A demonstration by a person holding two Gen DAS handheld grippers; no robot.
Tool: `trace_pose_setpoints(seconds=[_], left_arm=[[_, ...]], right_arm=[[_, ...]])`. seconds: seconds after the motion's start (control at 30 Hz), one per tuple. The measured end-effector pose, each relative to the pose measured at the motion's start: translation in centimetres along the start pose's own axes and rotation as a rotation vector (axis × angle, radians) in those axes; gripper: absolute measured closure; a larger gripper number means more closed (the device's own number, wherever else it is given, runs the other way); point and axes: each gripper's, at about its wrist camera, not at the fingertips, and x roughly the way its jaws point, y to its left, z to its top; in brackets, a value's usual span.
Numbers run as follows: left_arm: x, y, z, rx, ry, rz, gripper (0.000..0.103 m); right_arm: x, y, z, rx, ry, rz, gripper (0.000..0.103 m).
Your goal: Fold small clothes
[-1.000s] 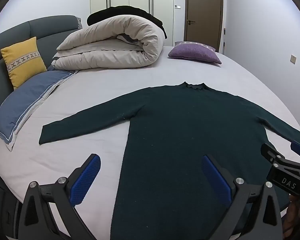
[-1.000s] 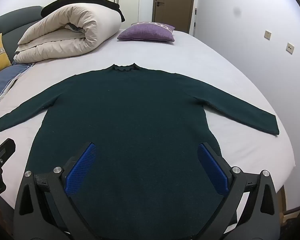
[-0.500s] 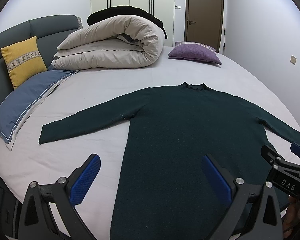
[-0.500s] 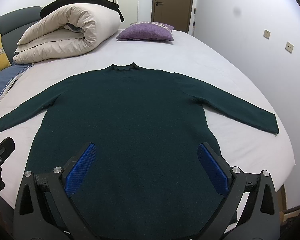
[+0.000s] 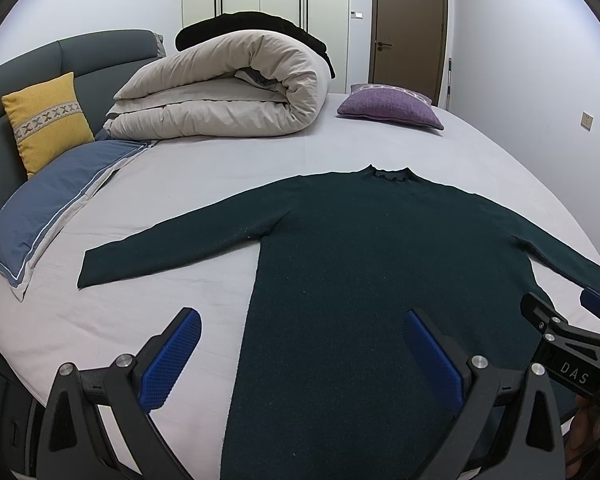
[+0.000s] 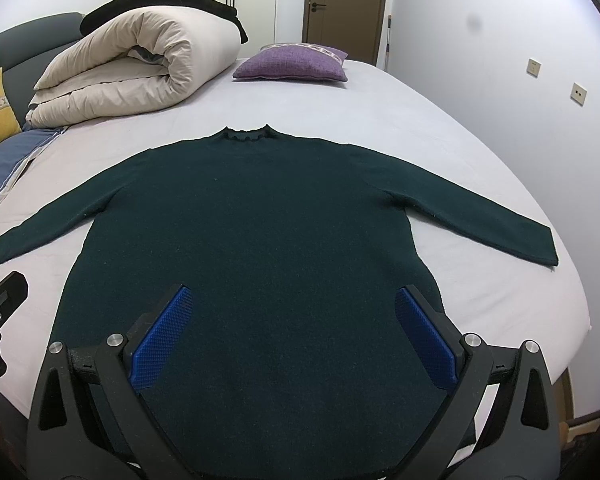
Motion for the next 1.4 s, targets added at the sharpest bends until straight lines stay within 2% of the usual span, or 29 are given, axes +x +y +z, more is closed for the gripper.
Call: trace_pose_setpoints(seconds=[1.4], left_arm=[[-0.2, 0.12, 0.37, -0.005, -0.001, -0.004, 0.0]], right_arm=[[0.04, 0.54, -0.35, 0.003, 0.001, -0.002, 0.0]])
